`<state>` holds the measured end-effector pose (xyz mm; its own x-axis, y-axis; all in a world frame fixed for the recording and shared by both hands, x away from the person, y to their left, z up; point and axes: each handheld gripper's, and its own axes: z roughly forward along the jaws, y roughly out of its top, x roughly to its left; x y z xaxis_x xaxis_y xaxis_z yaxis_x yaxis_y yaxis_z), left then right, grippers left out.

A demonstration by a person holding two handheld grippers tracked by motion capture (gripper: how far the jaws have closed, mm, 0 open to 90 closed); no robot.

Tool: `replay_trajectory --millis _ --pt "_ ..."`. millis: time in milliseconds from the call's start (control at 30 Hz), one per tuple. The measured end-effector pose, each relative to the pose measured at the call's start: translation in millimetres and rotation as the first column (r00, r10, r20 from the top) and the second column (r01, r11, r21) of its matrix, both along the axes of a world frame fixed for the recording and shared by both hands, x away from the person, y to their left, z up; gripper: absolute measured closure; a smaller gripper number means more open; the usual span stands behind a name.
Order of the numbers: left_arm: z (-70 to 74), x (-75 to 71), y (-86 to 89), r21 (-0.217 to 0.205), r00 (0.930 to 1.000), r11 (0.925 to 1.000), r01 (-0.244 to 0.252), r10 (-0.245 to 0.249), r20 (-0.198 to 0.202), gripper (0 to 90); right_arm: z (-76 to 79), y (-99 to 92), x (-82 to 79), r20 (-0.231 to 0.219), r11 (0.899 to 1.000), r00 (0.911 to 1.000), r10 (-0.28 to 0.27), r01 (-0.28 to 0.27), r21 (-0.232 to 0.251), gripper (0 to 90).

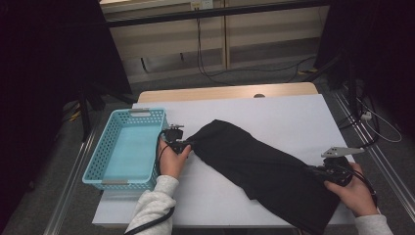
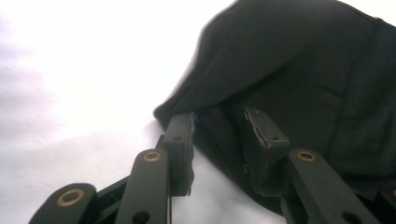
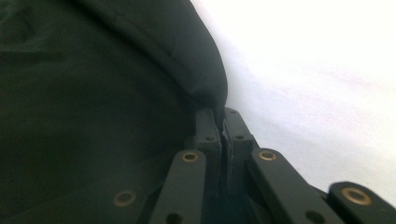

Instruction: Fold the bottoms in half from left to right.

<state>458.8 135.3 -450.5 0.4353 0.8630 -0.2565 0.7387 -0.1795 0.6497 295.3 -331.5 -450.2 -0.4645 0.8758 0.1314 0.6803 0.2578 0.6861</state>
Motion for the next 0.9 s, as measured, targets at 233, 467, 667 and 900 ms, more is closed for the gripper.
replay_trajectory --millis 233,467,667,900 --pt "0.1 6.4 1.0 0.003 0.9993 0.9993 -0.038 0.038 -0.001 62.1 -0.1 -0.9 -0.9 0.001 1.0 1.0 -0.002 0.002 0.003 87.7" --pt "2.3 0.6 -8.2 0.038 0.9999 0.9991 -0.017 0.017 0.0 51.7 1.2 -2.5 -0.7 0.006 1.0 1.0 -0.003 0.003 0.005 87.7" --pt "1.3 -3.8 -5.4 0.037 0.9997 0.9991 -0.021 0.021 0.009 36.5 3.2 -8.8 -1.4 0.011 1.0 0.9998 -0.017 0.016 0.018 87.7" --pt "-1.6 -5.8 -8.5 0.03 0.9993 0.9995 -0.006 0.005 0.037 34.2 2.7 -10.4 -1.1 0.015 1.0 0.9996 -0.022 0.022 0.014 86.9"
